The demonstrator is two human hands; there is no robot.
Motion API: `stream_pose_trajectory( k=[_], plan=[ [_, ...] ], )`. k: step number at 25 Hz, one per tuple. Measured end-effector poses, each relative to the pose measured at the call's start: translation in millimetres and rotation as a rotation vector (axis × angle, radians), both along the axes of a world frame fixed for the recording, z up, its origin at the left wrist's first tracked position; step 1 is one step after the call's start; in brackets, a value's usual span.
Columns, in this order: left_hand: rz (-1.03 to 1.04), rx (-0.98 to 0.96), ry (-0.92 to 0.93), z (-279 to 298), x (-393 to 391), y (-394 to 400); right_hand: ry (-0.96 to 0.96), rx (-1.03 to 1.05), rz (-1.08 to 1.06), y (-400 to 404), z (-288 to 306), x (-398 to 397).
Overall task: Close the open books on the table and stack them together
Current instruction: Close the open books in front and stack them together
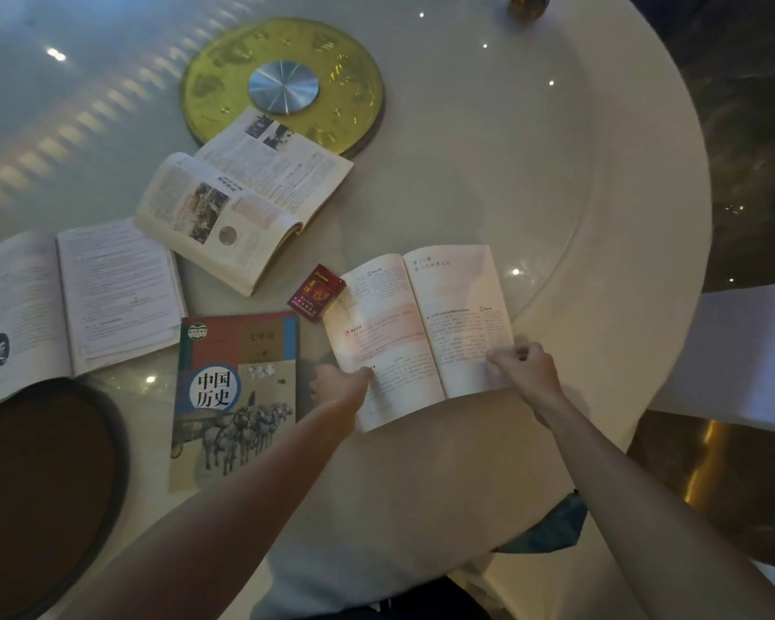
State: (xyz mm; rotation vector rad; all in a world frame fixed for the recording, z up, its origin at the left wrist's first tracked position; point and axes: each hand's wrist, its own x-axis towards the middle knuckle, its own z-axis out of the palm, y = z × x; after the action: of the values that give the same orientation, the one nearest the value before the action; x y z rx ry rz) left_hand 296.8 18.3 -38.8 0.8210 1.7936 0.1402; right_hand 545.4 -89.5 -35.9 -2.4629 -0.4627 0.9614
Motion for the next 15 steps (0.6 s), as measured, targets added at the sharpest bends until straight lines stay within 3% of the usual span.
stream_pose_trajectory(
  k=[7, 11, 15],
  plan=[
    [0.042, 0.038, -0.16, 2.0, 2.9, -1.9, 0.361, 0.217, -0.108, 0.5, 1.3, 20.4],
    [0.003, 0.102, -0.37, 18.3, 15.9, -0.9, 0.219, 0.191, -0.139, -3.3, 6.9, 18.7],
    [-0.209, 0.238, -0.467, 35.7, 45.5, 0.6, 0.209, 0.089, -0.123, -20.3, -0.1, 15.4]
  ],
)
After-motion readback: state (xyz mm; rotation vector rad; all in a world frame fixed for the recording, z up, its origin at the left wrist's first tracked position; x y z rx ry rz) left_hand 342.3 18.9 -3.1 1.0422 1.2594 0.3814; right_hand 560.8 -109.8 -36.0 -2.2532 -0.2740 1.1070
